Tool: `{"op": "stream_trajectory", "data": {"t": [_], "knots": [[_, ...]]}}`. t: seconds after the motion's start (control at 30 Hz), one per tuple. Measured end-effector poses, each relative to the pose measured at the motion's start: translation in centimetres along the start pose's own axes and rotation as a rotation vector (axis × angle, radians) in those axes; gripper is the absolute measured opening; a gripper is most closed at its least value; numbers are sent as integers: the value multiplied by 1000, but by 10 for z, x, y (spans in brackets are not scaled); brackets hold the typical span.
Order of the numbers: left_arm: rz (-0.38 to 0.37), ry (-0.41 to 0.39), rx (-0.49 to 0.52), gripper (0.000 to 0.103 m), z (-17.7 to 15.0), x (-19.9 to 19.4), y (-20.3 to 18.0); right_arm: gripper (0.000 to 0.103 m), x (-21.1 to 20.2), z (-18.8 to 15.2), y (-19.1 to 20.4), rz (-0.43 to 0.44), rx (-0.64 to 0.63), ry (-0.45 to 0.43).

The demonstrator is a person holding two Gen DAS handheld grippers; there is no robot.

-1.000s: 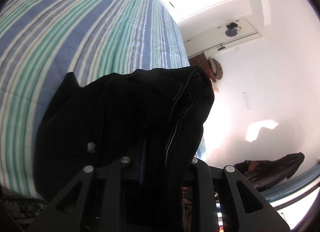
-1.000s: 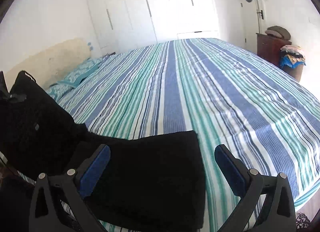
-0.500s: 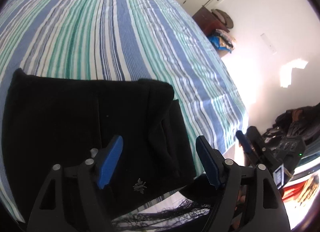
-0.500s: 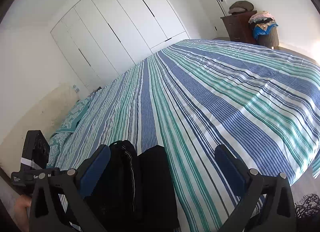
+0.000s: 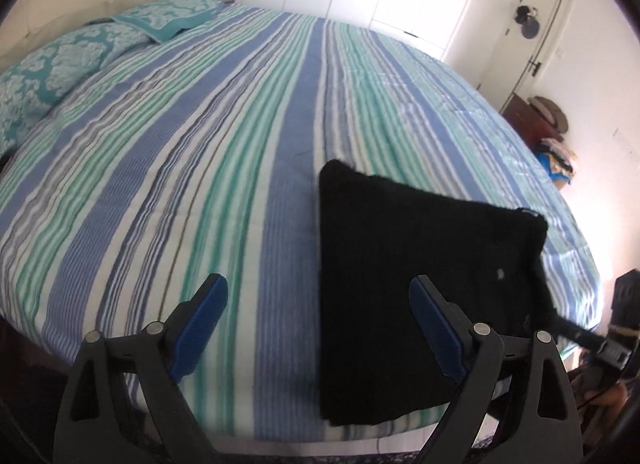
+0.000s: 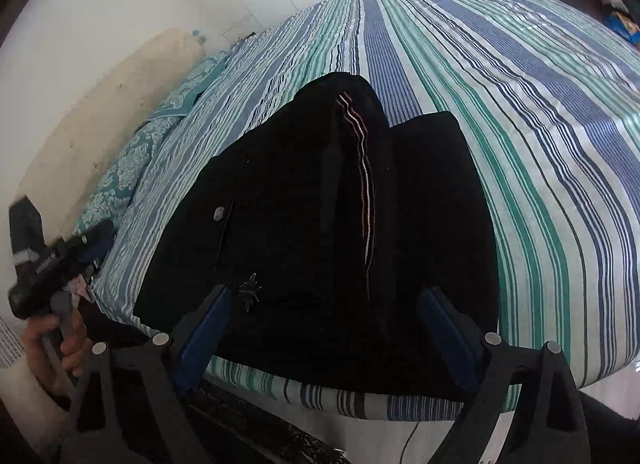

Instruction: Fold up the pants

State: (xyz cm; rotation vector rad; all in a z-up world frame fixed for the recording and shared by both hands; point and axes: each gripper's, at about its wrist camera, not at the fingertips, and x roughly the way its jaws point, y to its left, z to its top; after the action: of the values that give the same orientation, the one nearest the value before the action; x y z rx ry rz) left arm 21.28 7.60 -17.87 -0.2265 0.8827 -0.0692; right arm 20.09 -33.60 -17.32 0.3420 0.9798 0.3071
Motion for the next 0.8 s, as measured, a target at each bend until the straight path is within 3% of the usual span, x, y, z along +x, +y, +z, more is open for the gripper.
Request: {"op": "stream_trajectory", "data": {"t": [0.07,0.13,0.27,0.33,0.37,0.4,0.6,0.8], "knots": [[30,17,-3,93,-19,7,6,93,3,2,-3,69,42,-5],[56,63,-30,92,-20,18,13,93,12,3,-8,79,80,20],[37,6,-44,92,-9,12,13,89,16,8,-14,66,153,-22],[47,9,-42,92,-9,13,12,71,17,11,-10,44,129,4],[46,15,-51,92,-10,13,14,33,19,13,-9,34,108,30],[44,18,-64,92,-10,12,18,30,18,13,-9,51,112,34],[62,-10,-97,92,-11,6,19,22,-28,16,17,205,29,-167],[60,-46,-53,92,-10,-1,5,20,-70,7,31,265,-29,-290]]}}
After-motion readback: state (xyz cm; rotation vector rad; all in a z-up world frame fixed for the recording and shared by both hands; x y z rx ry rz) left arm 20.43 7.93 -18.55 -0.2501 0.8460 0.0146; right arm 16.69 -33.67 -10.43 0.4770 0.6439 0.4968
